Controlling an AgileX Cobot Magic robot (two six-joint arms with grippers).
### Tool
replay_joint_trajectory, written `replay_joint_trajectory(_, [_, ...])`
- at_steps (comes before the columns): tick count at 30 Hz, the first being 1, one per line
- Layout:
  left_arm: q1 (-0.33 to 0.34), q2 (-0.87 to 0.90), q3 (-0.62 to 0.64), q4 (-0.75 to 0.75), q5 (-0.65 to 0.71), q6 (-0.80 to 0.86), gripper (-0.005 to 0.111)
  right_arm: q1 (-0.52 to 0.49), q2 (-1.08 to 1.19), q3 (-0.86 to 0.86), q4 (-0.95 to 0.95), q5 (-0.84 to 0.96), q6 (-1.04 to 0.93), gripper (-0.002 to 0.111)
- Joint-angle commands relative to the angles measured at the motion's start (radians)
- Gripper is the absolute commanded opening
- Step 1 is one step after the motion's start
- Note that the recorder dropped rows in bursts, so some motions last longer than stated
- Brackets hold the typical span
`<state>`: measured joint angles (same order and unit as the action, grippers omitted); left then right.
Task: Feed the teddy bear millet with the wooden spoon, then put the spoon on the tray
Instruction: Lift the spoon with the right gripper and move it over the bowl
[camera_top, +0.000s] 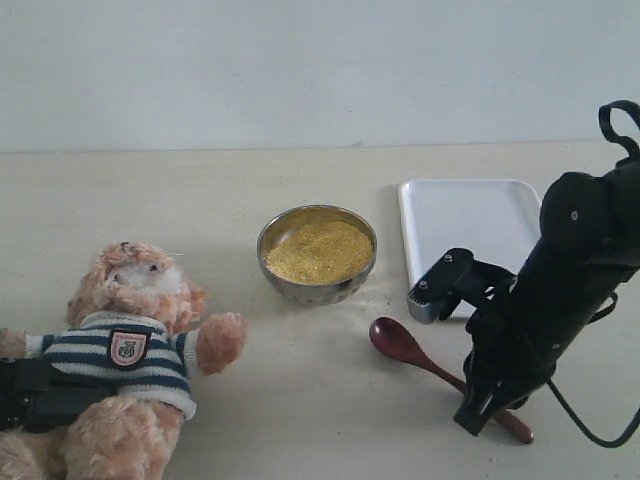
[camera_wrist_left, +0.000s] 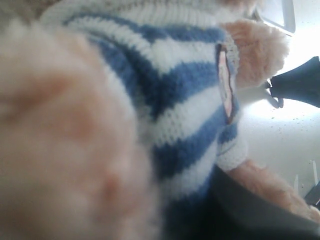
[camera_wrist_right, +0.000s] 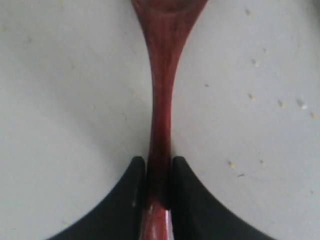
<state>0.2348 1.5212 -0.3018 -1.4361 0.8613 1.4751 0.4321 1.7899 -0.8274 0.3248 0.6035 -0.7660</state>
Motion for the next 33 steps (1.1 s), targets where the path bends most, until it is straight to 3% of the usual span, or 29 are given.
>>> replay_joint_trajectory(1, [0.001,-0.001,0.001,-0.008,0.025,0.008,0.007,-0.004,-0.063,-0.004,0.092,-0.01,0.01,0.015])
replay_joint_trajectory(10, [0.001,-0.001,0.001,-0.008,0.025,0.008,0.007,-0.004,-0.299,-0.034,0.032,0.065,0.127,0.014])
replay_joint_trajectory(16, [0.001,-0.001,0.001,-0.008,0.022,0.008,0.007,0.015,-0.352,-0.176,-0.253,0.284,0.369,0.014])
replay_joint_trajectory(26, [0.001,-0.001,0.001,-0.008,0.021,0.008,0.007,0.375,-0.249,-0.424,-0.971,0.607,0.638,0.014])
replay_joint_trajectory(33, [0.001,-0.001,0.001,-0.008,0.023,0.008,0.007,0.515,-0.006,-0.506,-1.351,0.618,0.654,0.014])
